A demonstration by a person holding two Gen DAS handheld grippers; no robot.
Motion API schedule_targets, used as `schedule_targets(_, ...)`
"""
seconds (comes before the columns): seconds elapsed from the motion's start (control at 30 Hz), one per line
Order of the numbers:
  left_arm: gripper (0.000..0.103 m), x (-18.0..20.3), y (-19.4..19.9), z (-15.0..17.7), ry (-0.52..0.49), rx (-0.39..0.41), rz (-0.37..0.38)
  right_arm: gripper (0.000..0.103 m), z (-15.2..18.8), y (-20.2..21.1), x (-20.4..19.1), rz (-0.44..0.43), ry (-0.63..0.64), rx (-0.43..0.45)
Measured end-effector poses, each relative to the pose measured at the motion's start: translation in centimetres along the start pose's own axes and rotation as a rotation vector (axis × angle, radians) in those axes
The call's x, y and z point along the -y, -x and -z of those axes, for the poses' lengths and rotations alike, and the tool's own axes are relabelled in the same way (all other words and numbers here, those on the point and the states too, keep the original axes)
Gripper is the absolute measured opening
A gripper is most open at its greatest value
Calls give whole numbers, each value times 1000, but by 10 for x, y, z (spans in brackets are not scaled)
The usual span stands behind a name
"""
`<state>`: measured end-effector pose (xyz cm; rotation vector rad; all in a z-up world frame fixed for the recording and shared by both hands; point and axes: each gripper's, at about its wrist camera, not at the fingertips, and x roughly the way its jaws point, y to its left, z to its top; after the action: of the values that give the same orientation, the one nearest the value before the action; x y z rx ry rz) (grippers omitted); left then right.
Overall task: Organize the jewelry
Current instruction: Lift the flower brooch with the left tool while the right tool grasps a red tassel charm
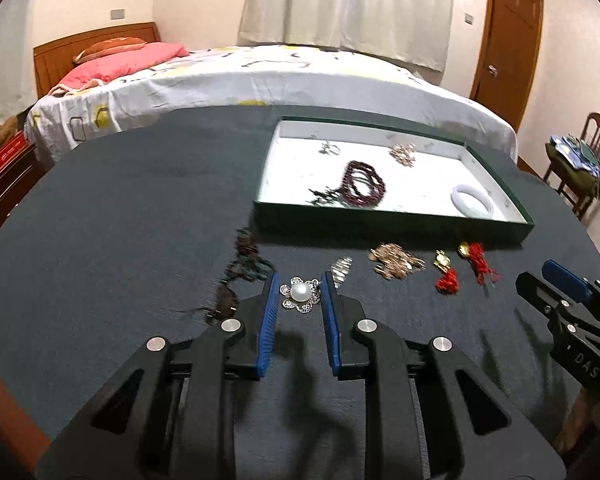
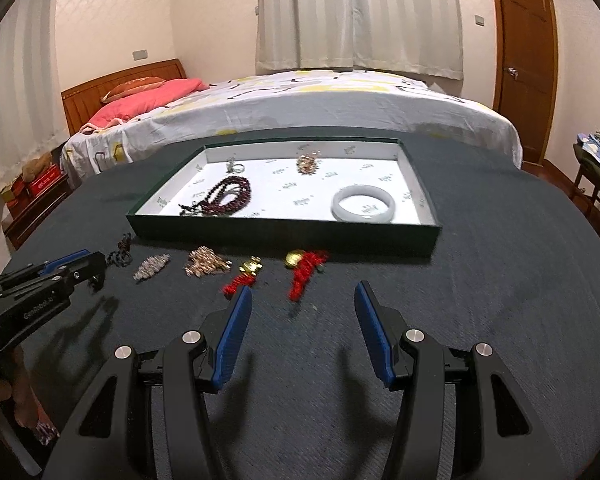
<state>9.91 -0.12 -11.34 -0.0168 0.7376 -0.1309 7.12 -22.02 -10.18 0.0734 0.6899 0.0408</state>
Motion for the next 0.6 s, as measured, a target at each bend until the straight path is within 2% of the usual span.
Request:
schedule_targets(0.23,21,-14,-1,-4,25,4,-23,52,-12,-26,-25,-39,32,-60)
schedule_targets(0.5,21,-24,-6,-4,46,-12,-36,51,-13,-61,-36,-40,51,-185)
schedule_targets(0.6,21,-25,-8,-3,49,-18,-39,45,-10,-65,-34,-34,51,-204)
